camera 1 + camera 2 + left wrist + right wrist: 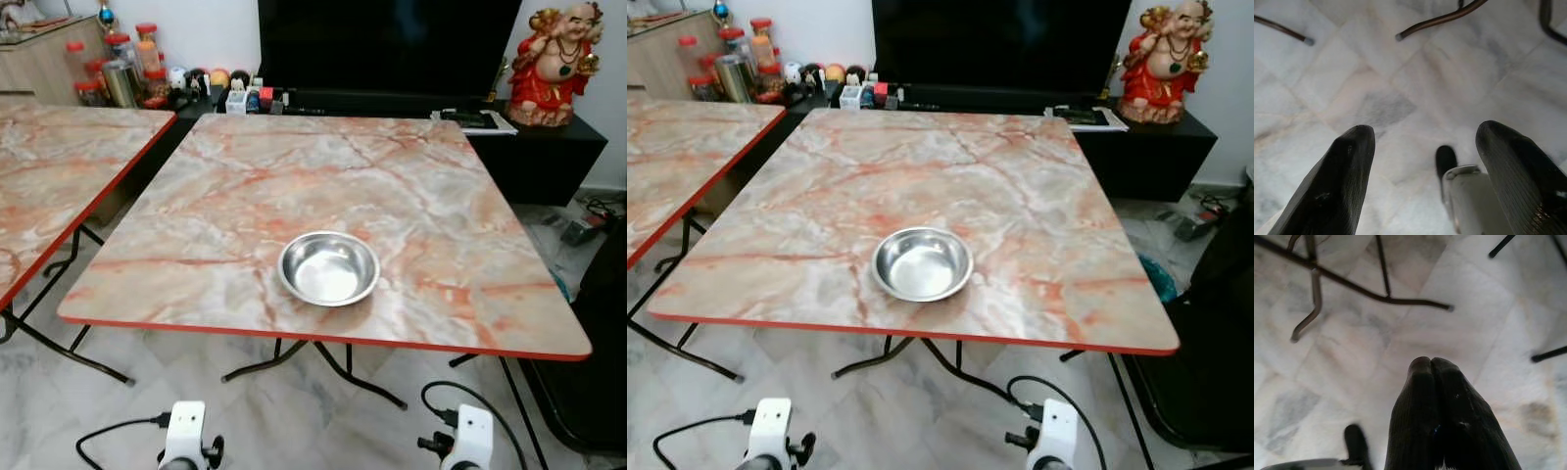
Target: Setting the table
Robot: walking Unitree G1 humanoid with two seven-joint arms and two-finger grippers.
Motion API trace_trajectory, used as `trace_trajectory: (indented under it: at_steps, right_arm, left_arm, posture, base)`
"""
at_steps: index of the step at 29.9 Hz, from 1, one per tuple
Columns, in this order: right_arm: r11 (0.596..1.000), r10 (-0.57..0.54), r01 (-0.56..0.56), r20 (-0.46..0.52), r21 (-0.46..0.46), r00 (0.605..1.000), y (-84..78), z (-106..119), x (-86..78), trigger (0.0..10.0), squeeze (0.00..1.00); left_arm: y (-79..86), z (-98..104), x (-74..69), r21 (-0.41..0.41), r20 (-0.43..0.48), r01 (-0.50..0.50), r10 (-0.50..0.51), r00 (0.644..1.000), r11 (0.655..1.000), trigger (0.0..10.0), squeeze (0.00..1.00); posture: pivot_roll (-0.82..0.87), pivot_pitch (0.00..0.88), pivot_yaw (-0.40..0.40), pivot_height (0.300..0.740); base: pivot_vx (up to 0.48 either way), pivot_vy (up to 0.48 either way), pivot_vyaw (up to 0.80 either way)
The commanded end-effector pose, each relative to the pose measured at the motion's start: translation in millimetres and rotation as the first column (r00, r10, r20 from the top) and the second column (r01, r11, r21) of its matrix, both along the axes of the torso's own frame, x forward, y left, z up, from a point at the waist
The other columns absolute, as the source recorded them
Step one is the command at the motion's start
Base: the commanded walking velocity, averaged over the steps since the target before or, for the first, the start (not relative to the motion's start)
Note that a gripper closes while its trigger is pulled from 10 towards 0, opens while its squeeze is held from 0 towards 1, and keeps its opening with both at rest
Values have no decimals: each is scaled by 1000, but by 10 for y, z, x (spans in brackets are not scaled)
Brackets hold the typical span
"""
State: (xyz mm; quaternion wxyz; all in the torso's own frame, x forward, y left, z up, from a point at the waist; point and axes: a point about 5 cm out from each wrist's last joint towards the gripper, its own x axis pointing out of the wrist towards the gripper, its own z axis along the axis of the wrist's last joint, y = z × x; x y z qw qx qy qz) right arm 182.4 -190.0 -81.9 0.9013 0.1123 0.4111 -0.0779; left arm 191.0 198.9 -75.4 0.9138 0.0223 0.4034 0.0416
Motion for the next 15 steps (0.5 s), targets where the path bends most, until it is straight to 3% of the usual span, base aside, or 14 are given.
trace_trajectory:
  at_steps: [1, 15]
  right_arm:
    - [1000, -12, 12, 7, -7, 1000, -34, 15, 20, 10000, 0]
    - [1000, -13, 13, 8, -2, 1000, -10, 15, 28, 10000, 0]
  left_arm:
    - [20, -19, -37, 3, -15, -13, 13, 1000, 1000, 10000, 0]
    - [43, -29, -57, 3, -26, -45, 45, 999, 999, 10000, 0]
  posture:
    - [-34, 0, -20, 740]
    - [-34, 0, -15, 740]
  base:
    - [0, 412, 0]
    - [0, 413, 0]
